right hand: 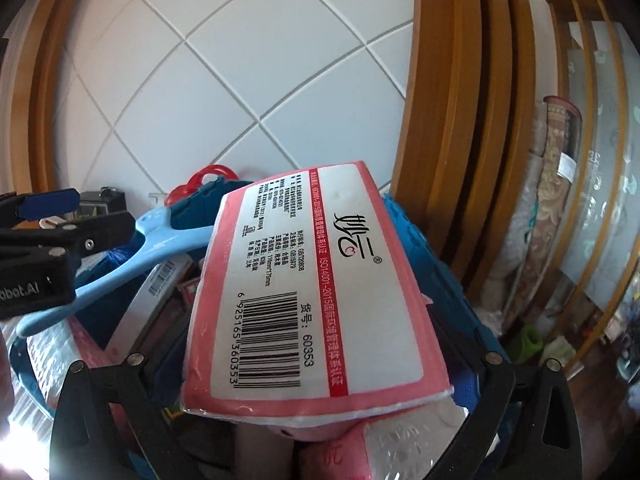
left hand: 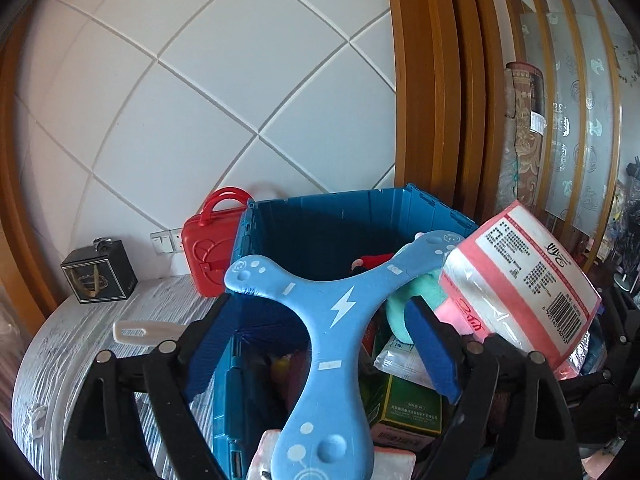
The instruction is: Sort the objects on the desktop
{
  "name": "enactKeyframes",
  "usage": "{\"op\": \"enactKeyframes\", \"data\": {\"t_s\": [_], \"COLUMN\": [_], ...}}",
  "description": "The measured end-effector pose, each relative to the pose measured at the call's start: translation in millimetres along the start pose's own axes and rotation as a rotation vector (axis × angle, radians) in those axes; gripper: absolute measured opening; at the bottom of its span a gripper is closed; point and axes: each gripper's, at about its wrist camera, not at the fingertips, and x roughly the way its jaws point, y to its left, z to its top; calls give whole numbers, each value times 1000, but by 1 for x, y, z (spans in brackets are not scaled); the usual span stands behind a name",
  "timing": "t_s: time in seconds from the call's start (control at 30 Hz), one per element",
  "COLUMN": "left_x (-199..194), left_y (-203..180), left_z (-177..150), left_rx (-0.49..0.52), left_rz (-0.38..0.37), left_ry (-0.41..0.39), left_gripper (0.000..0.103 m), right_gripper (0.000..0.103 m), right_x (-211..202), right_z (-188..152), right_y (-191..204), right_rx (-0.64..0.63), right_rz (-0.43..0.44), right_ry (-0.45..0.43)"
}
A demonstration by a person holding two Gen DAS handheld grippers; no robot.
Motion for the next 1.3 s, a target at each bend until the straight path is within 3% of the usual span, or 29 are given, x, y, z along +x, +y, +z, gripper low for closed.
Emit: {"op": "enactKeyframes", "data": {"t_s": [0.2, 0.33, 0.43, 0.63, 0.77, 0.87, 1.07, 1.3], "left_x": [-34, -50, -56, -72, -75, -68, -42, -44], "left_y": [12, 22, 31, 42, 42, 42, 30, 8], "left_z": [-9, -13, -17, -29, -34, -36, -40, -39], "left_rx": [-22, -63, -83, -77, -54, -38, -16, -8], "left_rz": [-12, -92, -121, -130, -111, -81, -60, -104], "left_ry": [-54, -57, -31, -29, -29, -17, 27, -25], "left_gripper": [95, 96, 96, 96, 96, 96, 96, 96], "right_gripper": [103, 103, 103, 103, 103, 103, 103, 103], "right_x": [-29, -45, -38, -25, 3, 5, -42, -89], "right_z": [-16, -20, -24, -25, -19, -18, -26, -27], "right_y": [-3, 0, 7, 23, 38, 41, 30, 18], "right_rx": [23, 48, 46, 80, 16, 46, 84, 75], "right_rz": [8, 19, 25, 24, -46, 3, -31, -92], "right_ry": [-5, -9, 35, 12, 59, 72, -21, -75]}}
